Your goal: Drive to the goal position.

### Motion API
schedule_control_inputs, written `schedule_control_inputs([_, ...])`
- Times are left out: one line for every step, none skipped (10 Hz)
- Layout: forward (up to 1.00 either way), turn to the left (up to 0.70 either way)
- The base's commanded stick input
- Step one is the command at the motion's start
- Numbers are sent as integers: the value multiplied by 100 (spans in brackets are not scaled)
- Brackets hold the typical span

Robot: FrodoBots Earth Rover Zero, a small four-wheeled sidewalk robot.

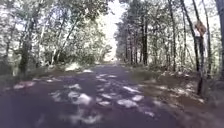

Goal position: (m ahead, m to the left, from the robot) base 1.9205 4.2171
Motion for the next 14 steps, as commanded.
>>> schedule_control_inputs([45, 0])
schedule_control_inputs([45, 0])
schedule_control_inputs([45, -8])
schedule_control_inputs([45, -27])
schedule_control_inputs([45, -21])
schedule_control_inputs([45, -6])
schedule_control_inputs([45, 0])
schedule_control_inputs([45, 0])
schedule_control_inputs([45, 0])
schedule_control_inputs([45, 0])
schedule_control_inputs([45, 0])
schedule_control_inputs([45, 0])
schedule_control_inputs([45, 0])
schedule_control_inputs([45, -2])
